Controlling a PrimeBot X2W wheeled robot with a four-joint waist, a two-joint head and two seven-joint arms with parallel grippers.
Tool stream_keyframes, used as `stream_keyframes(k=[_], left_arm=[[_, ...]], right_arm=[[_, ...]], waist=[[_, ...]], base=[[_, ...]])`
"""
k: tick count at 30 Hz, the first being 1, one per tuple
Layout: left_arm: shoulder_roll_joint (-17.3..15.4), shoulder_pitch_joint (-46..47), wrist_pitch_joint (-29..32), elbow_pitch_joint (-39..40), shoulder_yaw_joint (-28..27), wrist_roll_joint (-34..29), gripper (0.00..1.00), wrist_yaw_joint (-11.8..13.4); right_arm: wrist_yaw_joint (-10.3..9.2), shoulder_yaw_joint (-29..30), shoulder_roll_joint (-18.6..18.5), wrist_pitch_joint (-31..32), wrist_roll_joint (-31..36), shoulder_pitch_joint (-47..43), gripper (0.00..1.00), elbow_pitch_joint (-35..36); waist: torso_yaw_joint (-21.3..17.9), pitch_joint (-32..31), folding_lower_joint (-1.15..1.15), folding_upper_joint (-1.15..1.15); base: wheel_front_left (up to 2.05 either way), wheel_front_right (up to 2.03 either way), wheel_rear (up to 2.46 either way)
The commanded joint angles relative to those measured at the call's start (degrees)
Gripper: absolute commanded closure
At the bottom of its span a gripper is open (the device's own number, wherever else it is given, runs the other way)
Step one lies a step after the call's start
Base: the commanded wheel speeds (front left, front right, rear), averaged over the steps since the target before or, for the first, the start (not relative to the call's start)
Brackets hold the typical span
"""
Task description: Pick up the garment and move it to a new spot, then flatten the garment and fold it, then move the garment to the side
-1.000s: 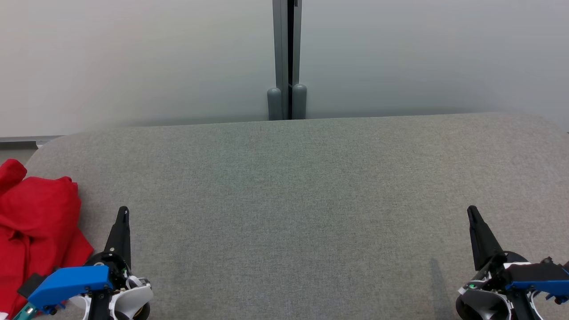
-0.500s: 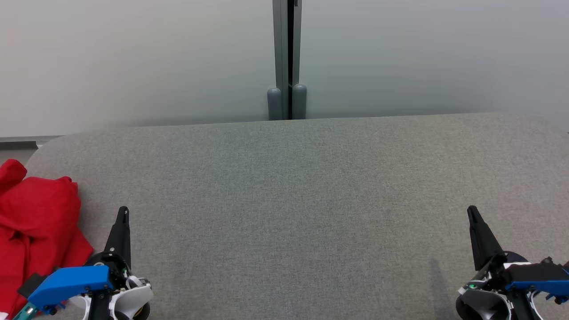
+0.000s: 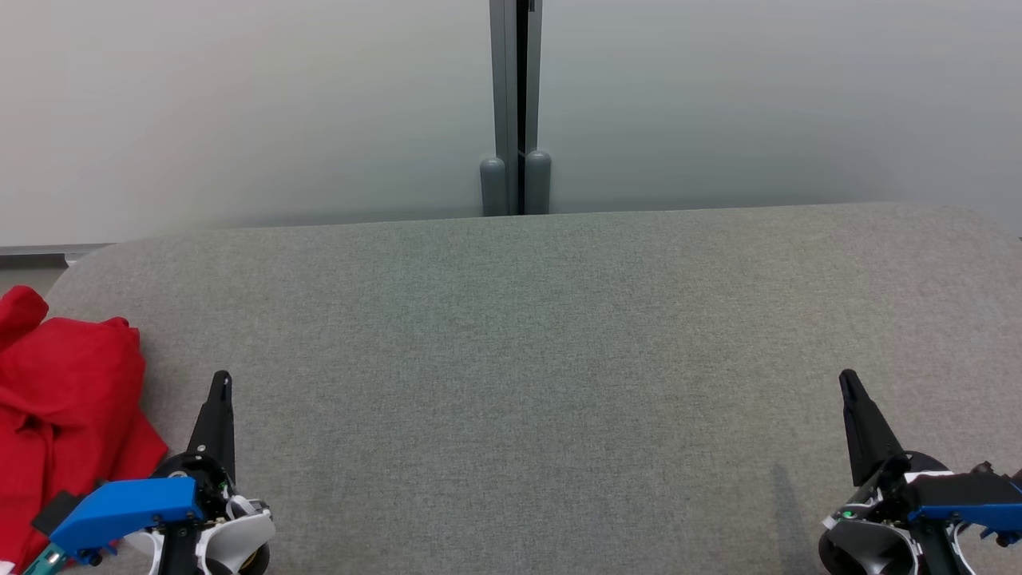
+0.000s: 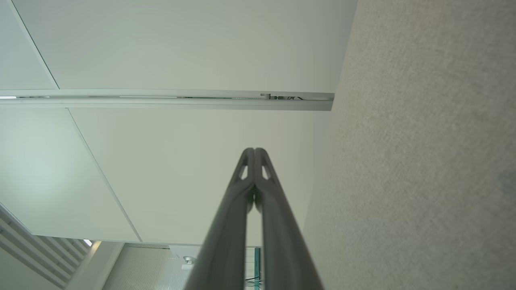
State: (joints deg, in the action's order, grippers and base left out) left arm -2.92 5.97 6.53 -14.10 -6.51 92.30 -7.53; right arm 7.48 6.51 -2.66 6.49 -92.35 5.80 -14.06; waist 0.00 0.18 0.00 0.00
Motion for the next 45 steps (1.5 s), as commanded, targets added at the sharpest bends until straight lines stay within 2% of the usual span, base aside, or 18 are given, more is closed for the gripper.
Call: stream_keyframes(k=[1, 9, 10, 15, 20, 34, 45], left_arm=[[0.1, 0.6, 0.2, 0.3, 0.0, 0.2, 1.00, 0.1], [0.1, 0.6, 0.2, 0.3, 0.0, 0.2, 1.00, 0.1], [0.0, 0.0, 0.0, 0.0, 0.0, 0.0, 0.00, 0.0], [-0.3, -1.0, -0.7, -1.3, 0.0, -0.5, 0.00, 0.0], [-1.6, -0.8, -2.3, -1.7, 0.8, -3.5, 0.00, 0.0], [-3.4, -0.5, -6.0, -2.3, 1.5, -19.9, 0.00, 0.0], [-5.0, -0.6, -8.5, -3.4, 3.5, -30.2, 0.00, 0.0]], right_arm=[[0.02, 0.1, -0.4, 0.3, -0.2, 0.8, 1.00, 0.2], [0.02, 0.1, -0.4, 0.3, -0.2, 0.8, 1.00, 0.2], [0.00, 0.0, 0.0, 0.0, 0.0, 0.0, 0.00, 0.0], [-0.05, -0.7, 0.3, -0.8, 0.9, -0.7, 0.00, -0.8], [-0.05, -1.7, 0.2, -2.3, 5.3, -0.3, 0.00, -0.9], [-0.03, -2.9, 0.2, -5.9, 21.4, 0.4, 0.00, -0.8], [-0.02, -3.9, 0.1, -8.4, 32.6, 0.7, 0.00, -0.8]], waist=[[0.0, 0.0, 0.00, 0.00], [0.0, 0.0, 0.00, 0.00], [0.0, 0.0, 0.00, 0.00], [0.0, 0.0, 0.00, 0.00], [0.0, 0.1, 0.00, 0.00], [0.0, 0.2, 0.00, 0.00], [-0.2, 0.3, 0.00, 0.00]], base=[[0.00, 0.00, 0.00], [0.00, 0.00, 0.00], [0.00, 0.00, 0.00], [0.00, 0.00, 0.00], [0.00, 0.00, 0.00], [0.00, 0.00, 0.00], [0.00, 0.00, 0.00]])
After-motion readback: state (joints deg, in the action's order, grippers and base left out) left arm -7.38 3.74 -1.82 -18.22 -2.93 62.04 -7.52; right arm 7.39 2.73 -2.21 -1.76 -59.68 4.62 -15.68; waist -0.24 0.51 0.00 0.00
